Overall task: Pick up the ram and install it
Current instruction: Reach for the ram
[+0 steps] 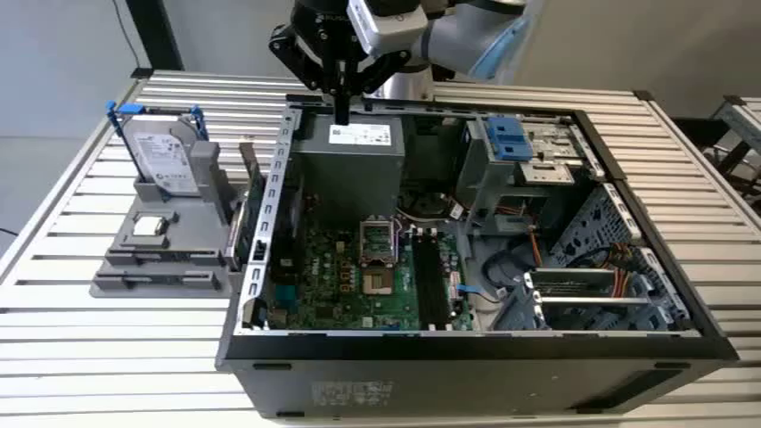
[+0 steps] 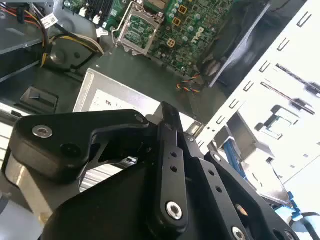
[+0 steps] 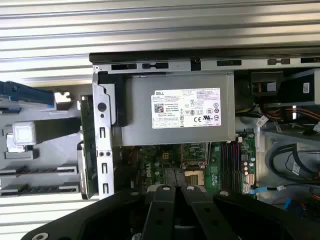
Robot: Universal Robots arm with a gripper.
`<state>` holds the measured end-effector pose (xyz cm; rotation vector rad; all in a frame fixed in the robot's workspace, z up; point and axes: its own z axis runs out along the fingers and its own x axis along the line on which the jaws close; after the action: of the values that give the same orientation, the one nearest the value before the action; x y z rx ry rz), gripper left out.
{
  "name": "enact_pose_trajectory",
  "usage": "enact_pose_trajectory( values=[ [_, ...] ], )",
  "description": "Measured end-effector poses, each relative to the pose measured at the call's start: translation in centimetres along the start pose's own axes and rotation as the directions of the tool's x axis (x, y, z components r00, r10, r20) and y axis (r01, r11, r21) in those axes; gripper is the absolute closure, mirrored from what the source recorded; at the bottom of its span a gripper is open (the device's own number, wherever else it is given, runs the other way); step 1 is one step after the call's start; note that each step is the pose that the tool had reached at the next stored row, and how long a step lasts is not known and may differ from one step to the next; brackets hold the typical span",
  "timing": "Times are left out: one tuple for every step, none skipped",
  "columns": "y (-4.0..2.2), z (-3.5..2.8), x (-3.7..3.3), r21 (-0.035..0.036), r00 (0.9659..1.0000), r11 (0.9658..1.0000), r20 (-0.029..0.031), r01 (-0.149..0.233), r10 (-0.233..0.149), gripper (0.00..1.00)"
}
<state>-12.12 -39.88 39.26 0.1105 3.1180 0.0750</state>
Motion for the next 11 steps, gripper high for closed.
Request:
enact_pose_trajectory(
  values=[
    [0.00, 0.00, 0.00, -0.0001, 1.0000, 1.0000, 0.0000, 0.000, 0.000, 1.00],
    [0.00, 0.00, 0.00, 0.0000, 1.0000, 1.0000, 0.0000, 0.000, 0.000, 1.00],
    [0.00, 0.00, 0.00, -0.0003, 1.0000, 1.0000, 0.0000, 0.000, 0.000, 1.00],
    [0.00, 0.00, 0.00, -0.0003, 1.0000, 1.0000, 0.0000, 0.000, 0.000, 1.00],
    [0.00, 0.00, 0.00, -0.0003, 1.0000, 1.0000, 0.0000, 0.000, 0.000, 1.00],
    [0.00, 0.00, 0.00, -0.0004, 1.0000, 1.0000, 0.0000, 0.000, 0.000, 1.00],
    [0.00, 0.00, 0.00, -0.0004, 1.0000, 1.0000, 0.0000, 0.000, 0.000, 1.00],
    [0.00, 0.00, 0.00, -0.0004, 1.0000, 1.0000, 0.0000, 0.000, 0.000, 1.00],
    [0.00, 0.00, 0.00, -0.0004, 1.0000, 1.0000, 0.0000, 0.000, 0.000, 1.00],
    [0.00, 0.00, 0.00, -0.0003, 1.0000, 1.0000, 0.0000, 0.000, 0.000, 1.00],
    [0.01, 0.00, 0.00, -0.0003, 1.0000, 1.0000, -0.0001, 0.000, 0.000, 1.00]
  ],
)
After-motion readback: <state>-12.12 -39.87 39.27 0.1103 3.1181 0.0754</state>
